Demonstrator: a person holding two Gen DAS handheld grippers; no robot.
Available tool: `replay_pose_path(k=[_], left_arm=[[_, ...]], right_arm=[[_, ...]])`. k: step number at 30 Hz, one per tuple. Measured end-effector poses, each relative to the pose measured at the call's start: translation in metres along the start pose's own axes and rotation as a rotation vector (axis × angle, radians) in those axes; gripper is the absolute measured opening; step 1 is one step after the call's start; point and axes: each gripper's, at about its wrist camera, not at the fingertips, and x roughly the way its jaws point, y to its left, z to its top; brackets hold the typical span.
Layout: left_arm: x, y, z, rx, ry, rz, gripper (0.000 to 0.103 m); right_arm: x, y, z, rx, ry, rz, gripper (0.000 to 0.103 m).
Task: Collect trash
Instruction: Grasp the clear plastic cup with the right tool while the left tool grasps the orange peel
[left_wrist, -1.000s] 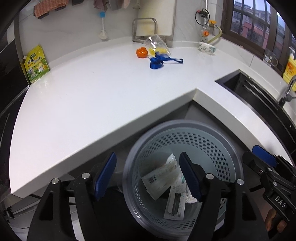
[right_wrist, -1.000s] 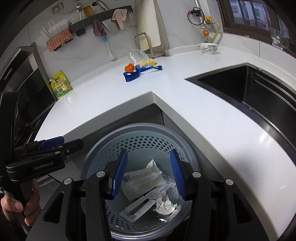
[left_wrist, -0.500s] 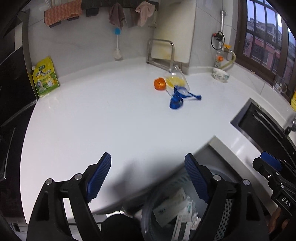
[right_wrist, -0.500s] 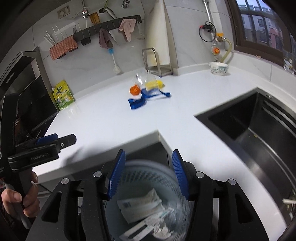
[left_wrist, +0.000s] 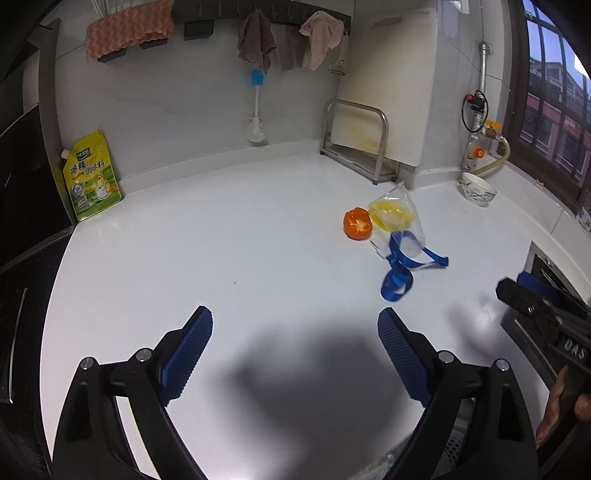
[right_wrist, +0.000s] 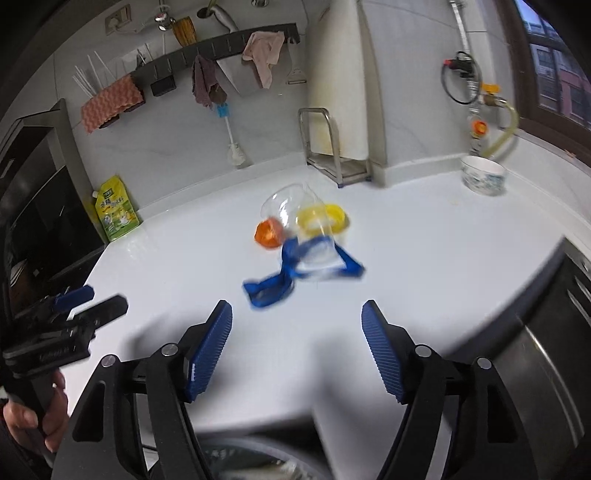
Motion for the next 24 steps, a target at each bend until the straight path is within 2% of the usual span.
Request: replay_pose_path(k=[4, 10, 12, 24], left_arm=[[0.021, 0.0, 0.008, -0.014, 0.012, 0.005, 0.09], [0.047, -0.001, 0.01, -0.017, 0.036, 0.01, 0.09], [0.052, -0.001, 0.011, -0.02, 0.044, 0.009, 0.09], [0.069, -0.004, 0.012, -0.01, 0.062, 0.008, 0.089]], right_arm=[[0.046, -0.006, 0.028, -0.042, 0.028, 0.004, 0.073], [0.102, -0.008, 0.051, -0.094, 0.077, 0.02, 0.073], [0.114, -0.006, 0.057, -0.106, 0.084, 0.026, 0.078], [0.17, -0.001, 0.07, -0.176, 0.154, 0.008, 0.079]])
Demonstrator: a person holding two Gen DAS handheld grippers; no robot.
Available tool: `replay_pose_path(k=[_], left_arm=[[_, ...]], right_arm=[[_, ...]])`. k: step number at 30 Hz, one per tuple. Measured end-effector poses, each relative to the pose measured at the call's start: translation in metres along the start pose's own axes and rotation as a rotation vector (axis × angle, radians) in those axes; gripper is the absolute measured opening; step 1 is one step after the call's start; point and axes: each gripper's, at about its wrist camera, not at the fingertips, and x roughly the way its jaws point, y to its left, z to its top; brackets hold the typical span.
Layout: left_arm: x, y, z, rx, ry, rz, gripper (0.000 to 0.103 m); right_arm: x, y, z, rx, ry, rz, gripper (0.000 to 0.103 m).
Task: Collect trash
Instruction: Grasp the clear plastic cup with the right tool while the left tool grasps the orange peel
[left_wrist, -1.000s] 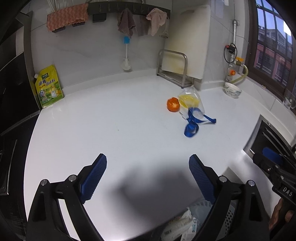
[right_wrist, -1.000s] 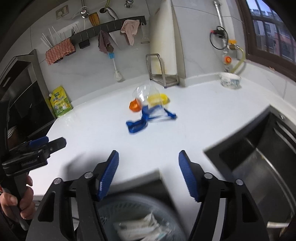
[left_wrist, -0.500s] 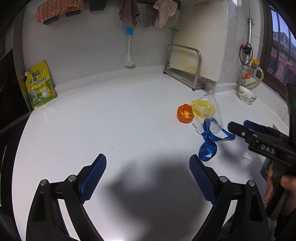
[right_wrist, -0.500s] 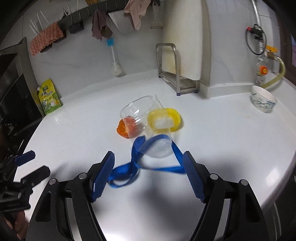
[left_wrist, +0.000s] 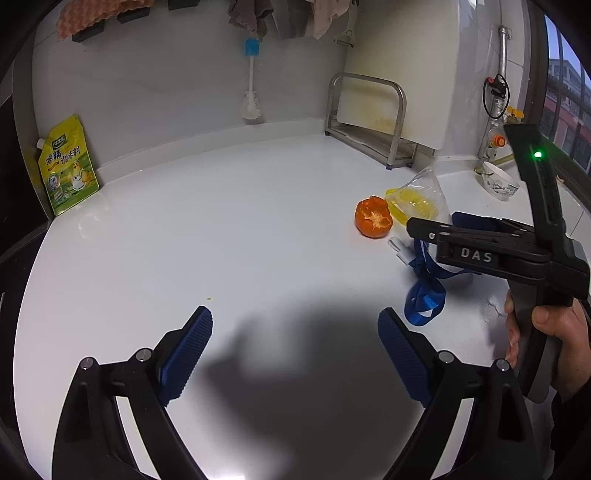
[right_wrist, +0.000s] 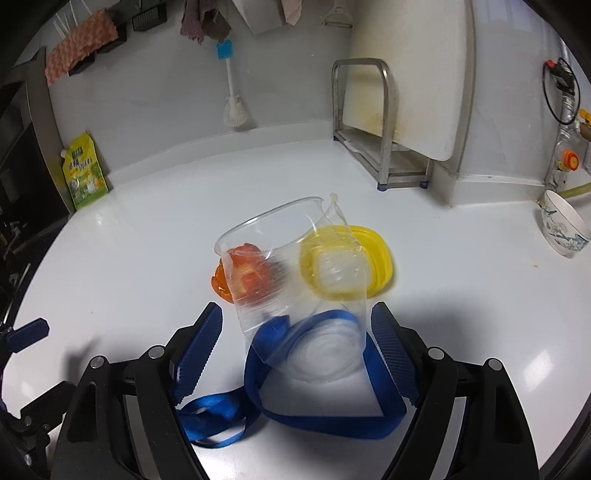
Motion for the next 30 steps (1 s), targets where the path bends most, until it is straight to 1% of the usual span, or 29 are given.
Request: replay_pose_path(k=[2, 5, 6, 9, 11, 14, 18, 22, 27, 30], left_arm=[[0.001, 0.0, 0.001, -0.001, 0.001, 0.0, 0.089], [0.003, -0.001, 0.002, 0.0, 0.005, 0.0, 0.089], [0.003, -0.001, 0.002, 0.002, 0.006, 0.0, 0.089], [0.004, -0.002, 0.003, 0.006, 0.004, 0.0, 0.089], [0.004, -0.002, 0.003, 0.006, 0.005, 0.001, 0.089], [0.004, -0.002, 0.003, 0.003, 0.008, -0.002, 0.089], [0.004, -0.002, 0.005, 0.001, 0.008, -0.003, 0.089], [0.005, -0.006, 0.008, 0.007, 0.005, -0.004, 0.089], [0.011, -0.014, 0.015, 0.009, 0.011, -0.012, 0.09], [0.016, -0.02, 0.025, 0.003, 0.003, -0.019, 0.09]], right_arm=[[0.007, 0.001, 0.003, -0.007, 0.012, -0.01, 0.079], [0.015, -0.001, 0.007, 0.012, 0.032, 0.009, 0.079], [0.018, -0.001, 0.008, 0.013, 0.038, 0.003, 0.079], [0.017, -0.002, 0.009, 0.021, 0.019, 0.009, 0.078], [0.016, -0.002, 0.009, 0.016, 0.016, 0.012, 0.074], [0.013, -0.002, 0.007, 0.016, 0.011, 0.018, 0.071], [0.0, -0.004, 0.004, 0.043, -0.03, 0.035, 0.071], [-0.021, -0.011, 0.0, 0.093, -0.076, 0.057, 0.071], [-0.052, -0.023, -0.012, 0.145, -0.13, 0.037, 0.07], [-0.068, -0.03, -0.021, 0.169, -0.155, 0.008, 0.07]])
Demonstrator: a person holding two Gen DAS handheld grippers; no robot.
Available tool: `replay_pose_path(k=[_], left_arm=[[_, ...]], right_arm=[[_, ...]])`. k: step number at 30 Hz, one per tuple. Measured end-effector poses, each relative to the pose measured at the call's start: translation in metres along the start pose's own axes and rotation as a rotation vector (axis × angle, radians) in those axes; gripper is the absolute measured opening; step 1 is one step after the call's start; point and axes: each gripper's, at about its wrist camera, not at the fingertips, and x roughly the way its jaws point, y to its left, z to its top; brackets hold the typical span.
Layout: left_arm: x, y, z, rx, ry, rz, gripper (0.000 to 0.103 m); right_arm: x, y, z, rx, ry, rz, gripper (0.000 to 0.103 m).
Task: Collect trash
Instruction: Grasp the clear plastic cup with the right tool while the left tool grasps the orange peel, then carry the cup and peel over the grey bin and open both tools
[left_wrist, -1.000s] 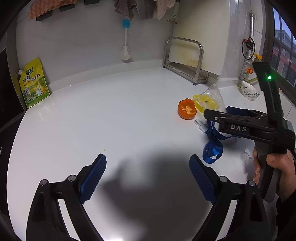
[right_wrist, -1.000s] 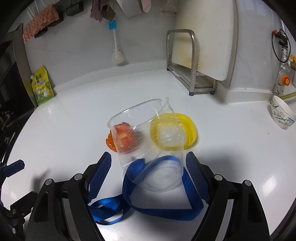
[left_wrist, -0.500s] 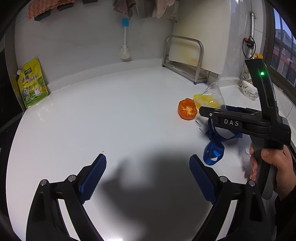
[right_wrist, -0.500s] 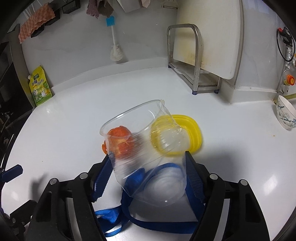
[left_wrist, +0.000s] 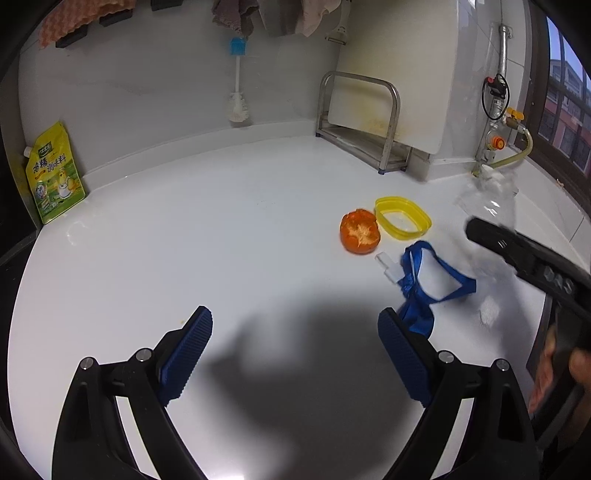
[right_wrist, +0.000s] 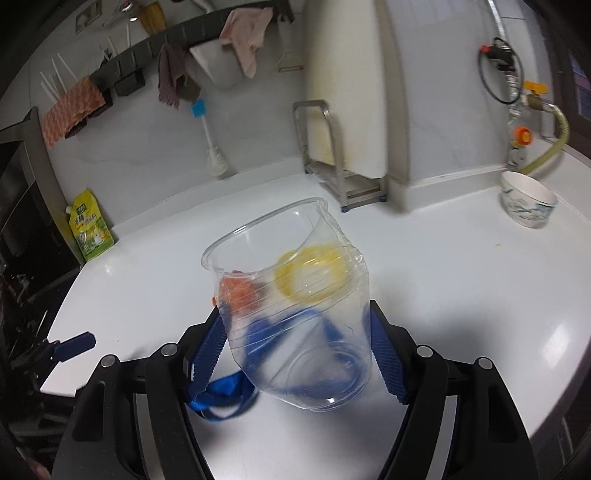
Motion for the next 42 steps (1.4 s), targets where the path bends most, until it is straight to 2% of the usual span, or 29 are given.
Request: replay_pose_path(k=[7, 13, 18, 28, 30, 33, 35, 37, 38, 42], left_arm=[[0.024, -0.019, 0.027, 0.009, 0.01, -0.003, 0.09], [0.057, -0.03, 0.04, 0.006, 0.047, 0.024, 0.09], [0.082, -0.043, 0.045, 0.027, 0.098, 0.008, 0.09], [0.111, -0.05, 0.058, 0.017, 0.128, 0.075, 0.088], [0.113, -0.05, 0.057, 0.02, 0.129, 0.081, 0.083], [0.112, -0.051, 0.056, 0.022, 0.127, 0.052, 0.067], [0.108, -0.053, 0.056, 0.025, 0.121, 0.024, 0.044], [0.105, -0.056, 0.057, 0.037, 0.121, 0.012, 0.027], [0.102, -0.057, 0.057, 0.045, 0.119, 0.019, 0.023], [0.087, -0.053, 0.058, 0.045, 0.099, 0.018, 0.018]], right_arm=[[-0.036, -0.024, -0.012, 0.09, -0.071, -0.047, 0.071], [-0.047, -0.038, -0.016, 0.091, -0.108, -0.075, 0.071], [-0.044, -0.051, -0.02, 0.138, -0.098, -0.043, 0.071], [-0.053, -0.06, -0.018, 0.188, -0.118, -0.006, 0.071], [-0.055, -0.06, -0.018, 0.192, -0.123, 0.0, 0.071], [-0.055, -0.059, -0.018, 0.188, -0.126, 0.002, 0.071], [-0.055, -0.058, -0.018, 0.187, -0.123, 0.005, 0.071], [-0.054, -0.058, -0.019, 0.185, -0.123, 0.004, 0.071], [-0.054, -0.058, -0.019, 0.184, -0.123, 0.004, 0.071], [-0.056, -0.06, -0.021, 0.193, -0.131, 0.009, 0.071]])
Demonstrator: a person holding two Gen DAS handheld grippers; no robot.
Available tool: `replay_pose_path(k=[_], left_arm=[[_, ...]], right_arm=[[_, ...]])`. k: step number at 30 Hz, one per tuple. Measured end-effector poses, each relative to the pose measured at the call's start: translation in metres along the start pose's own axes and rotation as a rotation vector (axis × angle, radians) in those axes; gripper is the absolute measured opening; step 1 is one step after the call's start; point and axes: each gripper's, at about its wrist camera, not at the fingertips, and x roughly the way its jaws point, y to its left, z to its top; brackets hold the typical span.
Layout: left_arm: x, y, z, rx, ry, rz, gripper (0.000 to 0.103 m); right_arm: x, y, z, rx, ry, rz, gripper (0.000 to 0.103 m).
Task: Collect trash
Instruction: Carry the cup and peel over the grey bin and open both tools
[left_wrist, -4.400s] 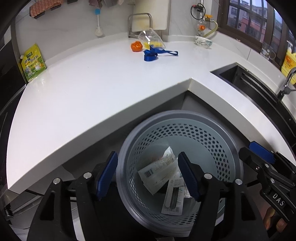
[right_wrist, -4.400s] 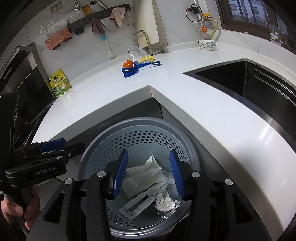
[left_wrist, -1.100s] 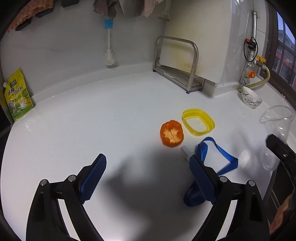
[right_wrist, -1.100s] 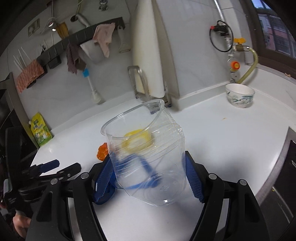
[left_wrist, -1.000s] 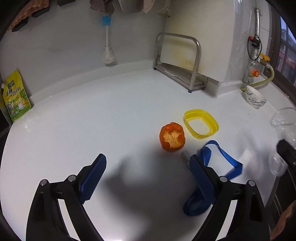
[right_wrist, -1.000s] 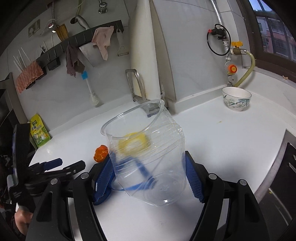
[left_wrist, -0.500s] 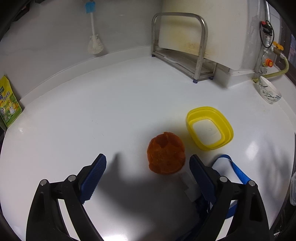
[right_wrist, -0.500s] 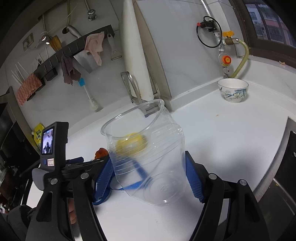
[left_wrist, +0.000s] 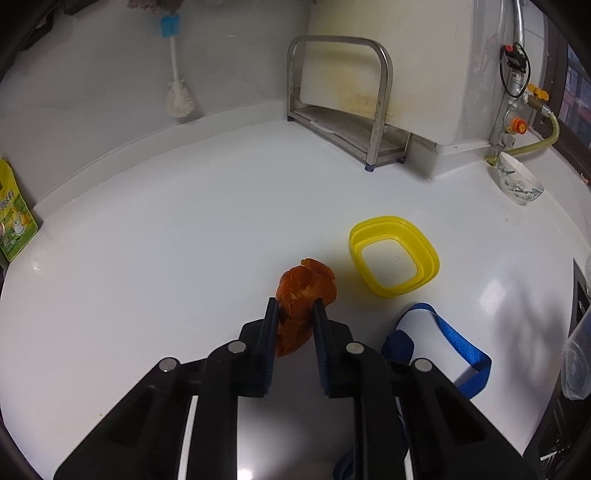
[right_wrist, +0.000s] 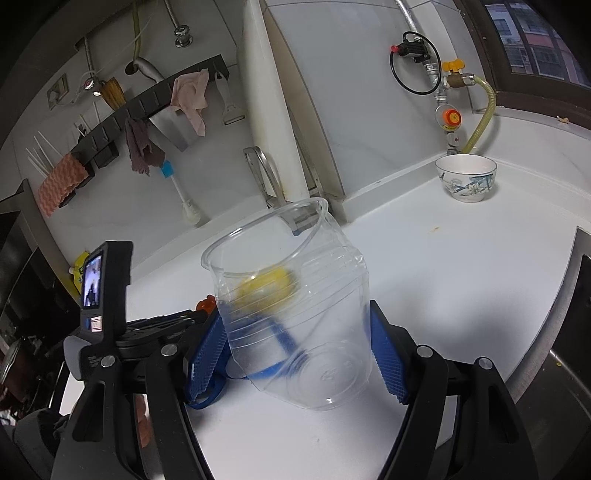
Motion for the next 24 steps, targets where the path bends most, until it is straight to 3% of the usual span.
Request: replay_pose_path(k=[10, 15, 24], left_arm=[[-0.074, 0.024, -0.031, 0.013, -0.066, 0.007, 0.017], [-0.118, 0.029, -0.067, 0.036, -0.089, 0.015, 0.017], [-0.195, 0.021, -0.146, 0.084, -0.166, -0.015, 0.017]], right_arm=[[-0.025, 0.021, -0.014, -0.048, -0.01, 0.006, 0.071], [-0.06, 0.038, -0.031, -0.059, -0.012, -0.012, 0.071], [-0.138, 0.068, -0.091, -0.046, 0.002, -0.048, 0.071]])
